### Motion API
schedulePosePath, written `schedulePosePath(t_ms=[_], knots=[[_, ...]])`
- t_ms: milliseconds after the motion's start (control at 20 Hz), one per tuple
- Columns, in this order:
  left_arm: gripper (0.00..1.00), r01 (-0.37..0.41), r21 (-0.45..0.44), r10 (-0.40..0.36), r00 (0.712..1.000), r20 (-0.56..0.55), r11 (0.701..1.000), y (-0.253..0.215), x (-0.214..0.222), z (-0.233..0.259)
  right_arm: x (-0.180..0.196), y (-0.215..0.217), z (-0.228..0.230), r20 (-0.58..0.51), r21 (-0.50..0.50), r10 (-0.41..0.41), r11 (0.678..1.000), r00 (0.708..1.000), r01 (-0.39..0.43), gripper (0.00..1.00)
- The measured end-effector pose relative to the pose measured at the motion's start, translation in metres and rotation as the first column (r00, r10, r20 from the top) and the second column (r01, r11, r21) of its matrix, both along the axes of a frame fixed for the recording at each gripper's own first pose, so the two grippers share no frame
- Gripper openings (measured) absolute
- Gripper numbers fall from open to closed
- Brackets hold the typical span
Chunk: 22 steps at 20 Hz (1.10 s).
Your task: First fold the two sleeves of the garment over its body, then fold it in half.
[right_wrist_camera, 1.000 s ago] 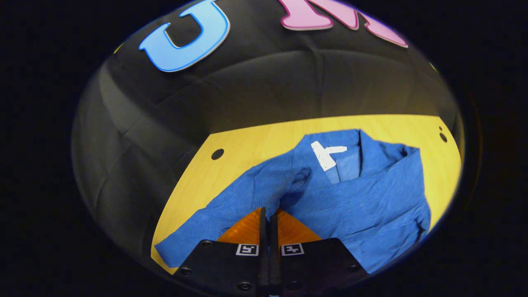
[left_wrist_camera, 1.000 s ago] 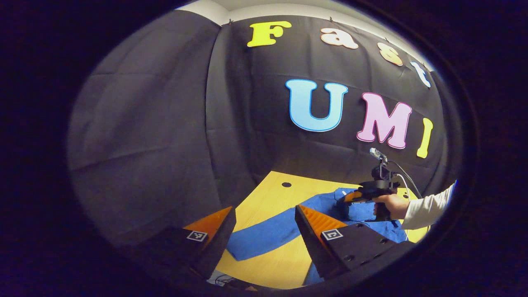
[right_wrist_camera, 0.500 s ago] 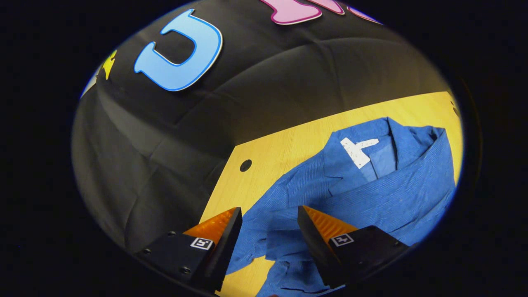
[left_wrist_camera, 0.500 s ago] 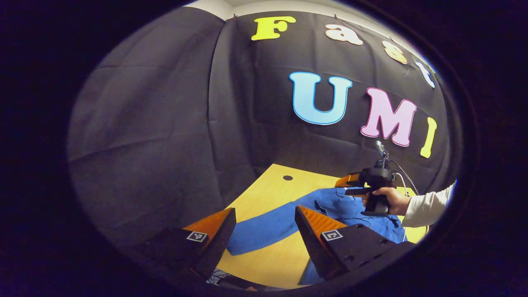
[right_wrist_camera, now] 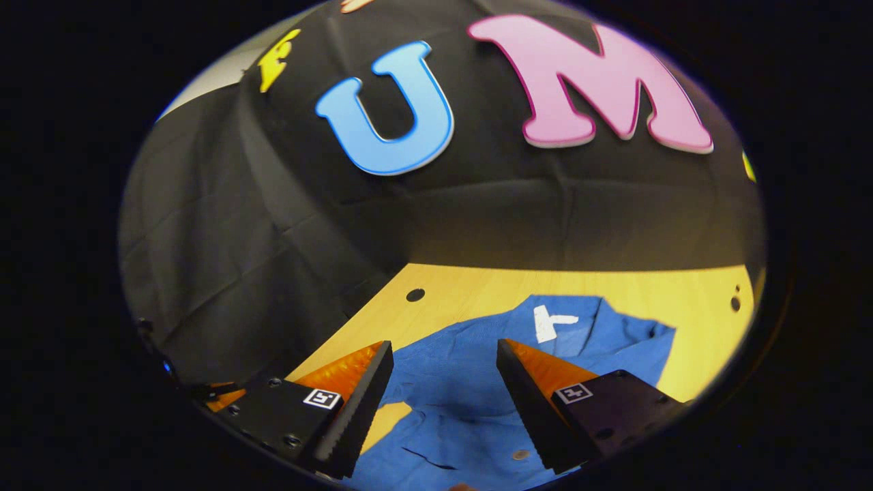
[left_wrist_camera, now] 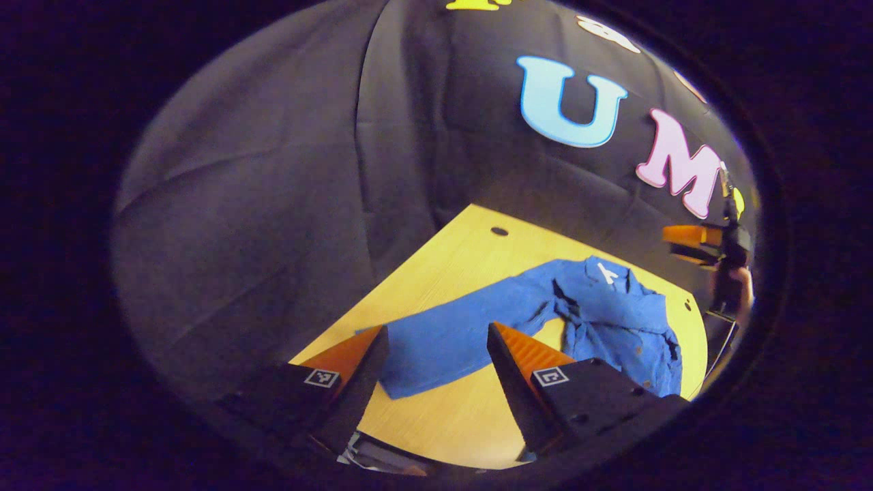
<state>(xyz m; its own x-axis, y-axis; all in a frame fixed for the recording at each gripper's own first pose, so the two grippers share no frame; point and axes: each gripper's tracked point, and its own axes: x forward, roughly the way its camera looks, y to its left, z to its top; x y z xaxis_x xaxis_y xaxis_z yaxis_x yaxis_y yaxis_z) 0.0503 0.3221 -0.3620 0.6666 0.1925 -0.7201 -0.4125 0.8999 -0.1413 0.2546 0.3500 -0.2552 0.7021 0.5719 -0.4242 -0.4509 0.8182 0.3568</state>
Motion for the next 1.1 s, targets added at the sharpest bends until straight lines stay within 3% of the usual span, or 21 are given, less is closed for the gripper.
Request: schedulePosePath(t_ms=[250, 500, 600, 650, 700, 800, 900, 950, 1100], knots=[[0.84, -0.053, -0.039, 0.045, 0.981, -0.19, 0.998, 0.016, 0.012, -0.064, -0.038, -0.062, 0.06, 0.068, 0.012, -0.027, 1.0, 0.997, 0.026, 0.96], [0.84, -0.05, -0.015, 0.041, 0.93, -0.365, 0.999, 0.017, 0.032, -0.102, -0.053, -0.099, 0.08, 0.069, 0.026, -0.075, 0.997, 0.995, 0.074, 0.97], [0.84, -0.051, -0.077, 0.013, 0.901, -0.433, 0.996, 0.013, 0.032, -0.119, -0.056, -0.105, 0.082, 0.057, 0.034, -0.081, 0.996, 0.995, 0.079, 0.97], [0.84, -0.055, -0.052, 0.031, 0.919, -0.392, 0.997, 0.025, 0.044, -0.116, -0.057, -0.107, 0.082, 0.051, 0.034, -0.083, 0.996, 0.995, 0.082, 0.97], [0.83, -0.076, -0.08, 0.034, 0.901, -0.433, 0.994, 0.022, 0.039, -0.12, -0.059, -0.109, 0.081, 0.044, 0.036, -0.085, 0.996, 0.995, 0.083, 0.97], [0.83, -0.099, -0.096, 0.045, 0.892, -0.45, 0.99, 0.02, 0.04, -0.118, -0.062, -0.11, 0.083, 0.036, 0.039, -0.08, 0.996, 0.996, 0.079, 0.97], [0.85, -0.052, -0.098, 0.002, 0.888, -0.459, 0.994, 0.02, 0.038, -0.116, -0.065, -0.107, 0.084, 0.03, 0.049, -0.07, 0.996, 0.997, 0.068, 0.97], [0.82, -0.013, -0.099, -0.034, 0.89, -0.455, 0.995, 0.021, 0.04, -0.113, -0.066, -0.105, 0.084, 0.022, 0.053, -0.067, 0.996, 0.997, 0.066, 0.97], [0.29, 0.023, -0.122, -0.074, 0.902, -0.426, 0.992, 0.025, 0.054, -0.113, -0.071, -0.103, 0.083, 0.008, 0.059, -0.054, 0.997, 0.999, 0.053, 0.97]])
